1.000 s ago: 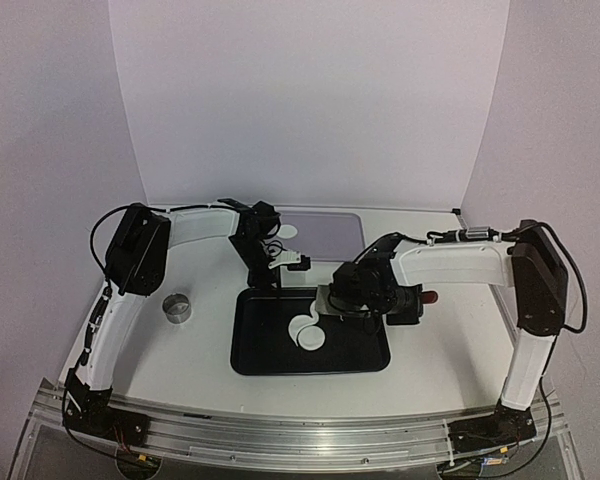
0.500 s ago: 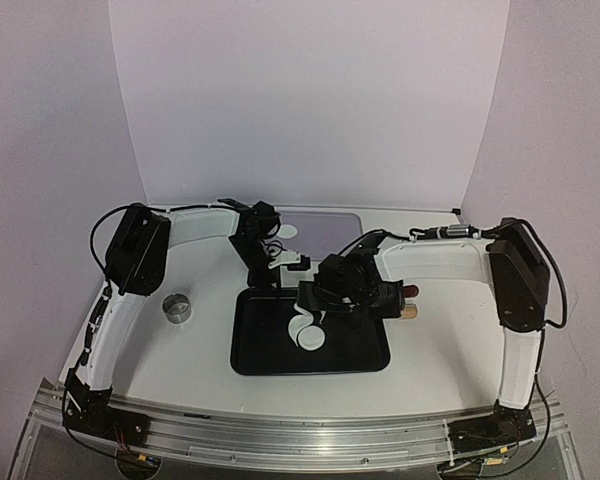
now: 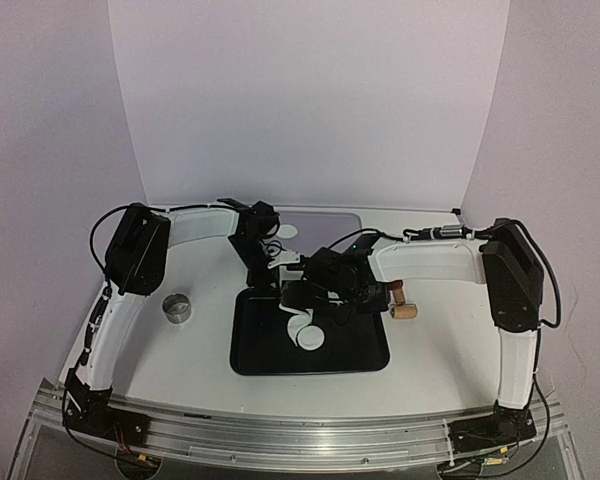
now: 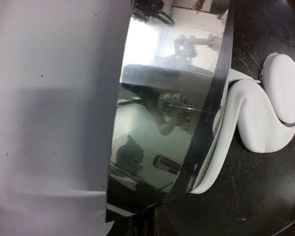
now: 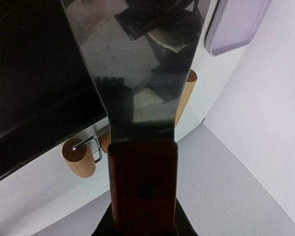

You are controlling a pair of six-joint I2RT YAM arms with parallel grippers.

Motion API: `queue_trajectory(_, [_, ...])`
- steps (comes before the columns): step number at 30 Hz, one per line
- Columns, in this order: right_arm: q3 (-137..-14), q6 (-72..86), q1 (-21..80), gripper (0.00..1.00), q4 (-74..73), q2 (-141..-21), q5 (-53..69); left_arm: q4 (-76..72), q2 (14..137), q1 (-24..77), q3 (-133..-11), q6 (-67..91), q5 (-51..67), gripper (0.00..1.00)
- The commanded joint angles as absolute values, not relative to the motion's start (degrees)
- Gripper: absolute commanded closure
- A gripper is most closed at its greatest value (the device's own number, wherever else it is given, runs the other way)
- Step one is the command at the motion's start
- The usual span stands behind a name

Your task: Roll out the dumpling wrappers from the dough

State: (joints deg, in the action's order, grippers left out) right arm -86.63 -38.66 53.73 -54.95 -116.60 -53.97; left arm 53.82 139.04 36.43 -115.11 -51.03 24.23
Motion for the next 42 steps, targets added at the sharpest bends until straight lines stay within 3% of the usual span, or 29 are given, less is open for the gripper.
queue_trajectory(1, [-87.8, -46.0, 56.2, 1.00, -45.5, -117.8, -51.0, 48.4, 141.2, 37.6, -115.6, -56.0, 19.0, 1.00])
queue_trajectory(12, [-84.9, -57.4, 60.8, 1.00, -35.8, -118.3, -49.3, 47.1, 141.3, 37.7, -115.4, -55.8, 19.5, 1.00])
queue_trajectory(25, [-82.5, -50.7, 54.7, 1.00, -34.9, -109.8, -59.7, 46.3, 141.8, 37.5, -114.6, -56.2, 18.6, 1.00])
queue_trajectory(35, [-66.9, -56.4, 54.6, 1.00, -35.3, -96.1, -62.1, 46.2, 141.7, 37.5, -114.4, -56.2, 18.1, 1.00])
queue_trajectory(42, [-62.5, -57.7, 53.8, 1.00, -36.9, -93.0, -62.5, 46.3, 141.6, 37.6, -114.7, -55.7, 18.2, 1.00])
